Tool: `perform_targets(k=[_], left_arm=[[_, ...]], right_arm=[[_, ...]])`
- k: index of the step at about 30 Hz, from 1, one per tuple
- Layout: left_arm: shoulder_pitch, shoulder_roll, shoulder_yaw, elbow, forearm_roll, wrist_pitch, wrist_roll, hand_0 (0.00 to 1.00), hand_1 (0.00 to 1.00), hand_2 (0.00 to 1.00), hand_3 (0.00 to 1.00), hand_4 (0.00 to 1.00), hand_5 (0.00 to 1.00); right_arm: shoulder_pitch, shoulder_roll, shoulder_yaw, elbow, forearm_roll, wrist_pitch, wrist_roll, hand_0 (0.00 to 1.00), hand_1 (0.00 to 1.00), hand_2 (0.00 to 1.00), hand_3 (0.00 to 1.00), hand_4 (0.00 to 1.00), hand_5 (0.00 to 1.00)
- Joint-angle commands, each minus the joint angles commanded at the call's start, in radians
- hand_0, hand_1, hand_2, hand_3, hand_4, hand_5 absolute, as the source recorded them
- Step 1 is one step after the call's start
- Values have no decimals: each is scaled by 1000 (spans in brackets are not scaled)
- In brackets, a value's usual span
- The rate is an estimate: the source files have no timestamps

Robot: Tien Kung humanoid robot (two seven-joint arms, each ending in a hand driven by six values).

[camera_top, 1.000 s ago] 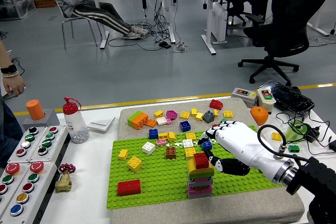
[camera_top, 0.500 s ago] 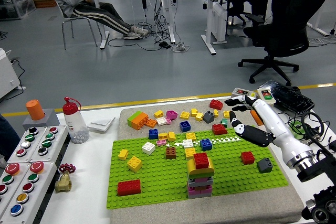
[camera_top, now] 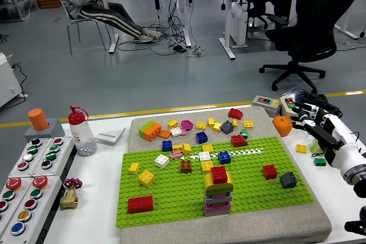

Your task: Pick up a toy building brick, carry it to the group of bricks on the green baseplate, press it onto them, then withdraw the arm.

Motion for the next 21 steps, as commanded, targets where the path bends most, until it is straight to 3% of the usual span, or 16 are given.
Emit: perform_targets(k=[13, 21], left_arm=[[12, -12, -1, -3, 2, -4, 9, 627, 598, 607, 420, 282, 929], [17, -13, -4, -4, 7, -4, 10, 627, 598, 606, 419, 283, 930]], right_arm=[[-16, 20, -2, -11, 481, 15, -9, 756, 758, 772, 734, 480, 393], [-22, 26, -10, -13, 664, 26, -8, 758, 757, 772, 733, 482, 400]])
